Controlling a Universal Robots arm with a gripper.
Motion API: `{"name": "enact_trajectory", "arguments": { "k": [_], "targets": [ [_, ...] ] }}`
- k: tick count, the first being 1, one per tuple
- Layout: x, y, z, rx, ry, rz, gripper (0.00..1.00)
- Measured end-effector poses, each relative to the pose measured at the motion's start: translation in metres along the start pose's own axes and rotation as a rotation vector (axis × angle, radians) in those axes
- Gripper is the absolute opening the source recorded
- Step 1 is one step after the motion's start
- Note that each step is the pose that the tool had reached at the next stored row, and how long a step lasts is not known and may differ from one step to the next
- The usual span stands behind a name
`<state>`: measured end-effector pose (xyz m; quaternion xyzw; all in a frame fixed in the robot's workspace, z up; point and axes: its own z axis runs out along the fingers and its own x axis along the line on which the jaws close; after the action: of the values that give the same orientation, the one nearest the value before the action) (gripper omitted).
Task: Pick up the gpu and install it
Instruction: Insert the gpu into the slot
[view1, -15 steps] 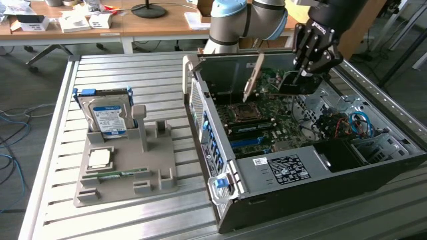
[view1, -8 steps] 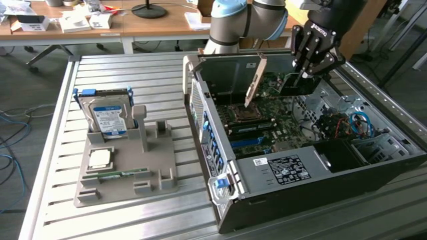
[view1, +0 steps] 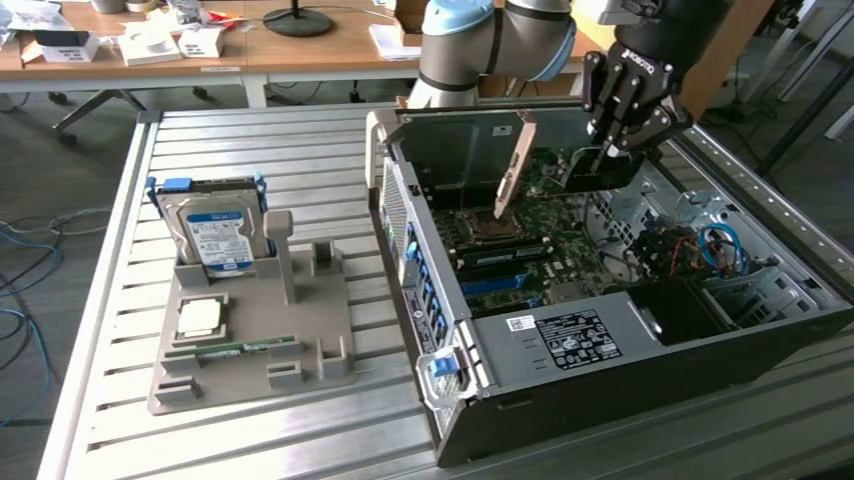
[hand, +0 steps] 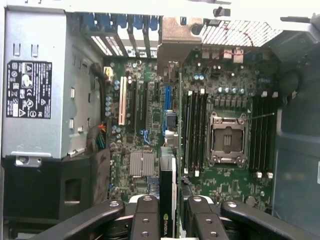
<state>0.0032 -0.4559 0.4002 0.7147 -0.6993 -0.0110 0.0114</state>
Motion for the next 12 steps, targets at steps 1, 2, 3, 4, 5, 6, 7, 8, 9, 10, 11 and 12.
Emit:
{"name": "enact_trajectory", "arguments": {
  "k": [1,2,3,4,5,6,7,8,9,10,11,12],
  "targets": [
    [0.0,0.001,0.0003,0.0059,0.0001,-0.001,0.26],
    [-0.0001,0.0017,0.0009,0.0078,0.0002,-0.001,0.26],
    [-0.0001,0.0021,0.0016,0.0081,0.0001,-0.001,0.26],
    [-0.0001,0.002,0.0021,0.0082,0.0003,-0.001,0.26],
    [-0.0001,0.002,0.0023,0.0083,0.0003,-0.001,0.26],
    [0.0,0.002,0.0025,0.0085,0.0001,-0.001,0.26],
    [0.0,0.002,0.0027,0.009,-0.0007,-0.001,0.26],
    [0.0,0.002,0.0029,0.0099,-0.0021,-0.001,0.26],
    [-0.0001,0.0021,0.0031,0.0106,-0.0027,-0.001,0.26],
    [-0.0001,0.0021,0.0032,0.0115,-0.003,-0.001,0.26],
    [-0.0001,0.0022,0.0032,0.0123,-0.0032,-0.001,0.26],
    [0.0,0.0022,0.0032,0.0123,-0.0032,-0.001,0.26]
  ]
}}
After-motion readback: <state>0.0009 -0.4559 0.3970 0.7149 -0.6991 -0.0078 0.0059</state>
